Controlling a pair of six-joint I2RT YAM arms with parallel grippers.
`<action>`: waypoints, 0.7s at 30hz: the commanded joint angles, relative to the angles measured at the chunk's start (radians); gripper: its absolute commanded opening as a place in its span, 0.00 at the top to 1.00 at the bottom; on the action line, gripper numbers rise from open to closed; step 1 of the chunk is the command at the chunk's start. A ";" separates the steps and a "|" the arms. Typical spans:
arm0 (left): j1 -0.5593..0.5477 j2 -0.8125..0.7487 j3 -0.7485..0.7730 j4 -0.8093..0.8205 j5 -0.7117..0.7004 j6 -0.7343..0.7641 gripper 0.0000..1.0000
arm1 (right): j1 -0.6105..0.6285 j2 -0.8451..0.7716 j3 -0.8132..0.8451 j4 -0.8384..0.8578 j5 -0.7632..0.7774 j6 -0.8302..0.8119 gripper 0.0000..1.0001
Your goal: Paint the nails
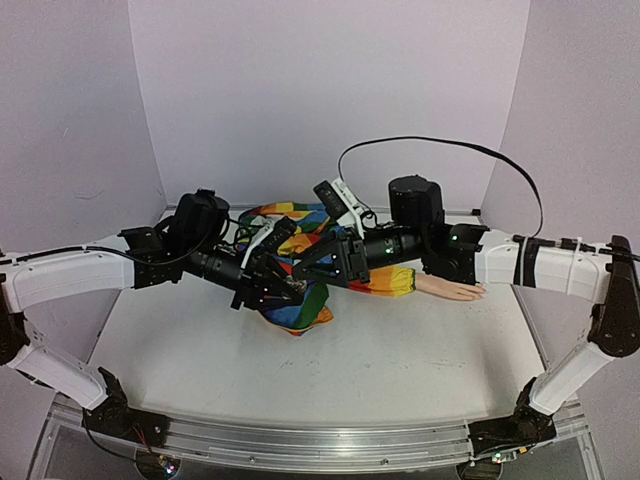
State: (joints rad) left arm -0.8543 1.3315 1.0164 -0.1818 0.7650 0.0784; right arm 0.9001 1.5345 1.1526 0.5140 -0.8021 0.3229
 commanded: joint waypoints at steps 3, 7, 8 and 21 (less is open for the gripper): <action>0.000 0.017 0.053 0.059 0.113 -0.003 1.00 | 0.001 0.058 0.071 0.062 -0.113 -0.019 0.62; 0.000 0.017 0.051 0.059 0.110 0.001 1.00 | 0.002 0.060 0.085 0.066 -0.101 -0.018 0.79; 0.000 0.015 0.051 0.059 0.106 0.001 1.00 | 0.001 0.062 0.087 0.065 -0.101 -0.017 0.81; -0.005 -0.013 0.052 0.047 -0.766 -0.029 1.00 | 0.094 0.073 0.118 -0.124 0.701 0.069 1.00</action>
State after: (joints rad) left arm -0.8631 1.3491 1.0191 -0.1783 0.5369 0.0425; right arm 0.9142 1.6054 1.1828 0.4957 -0.5861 0.2916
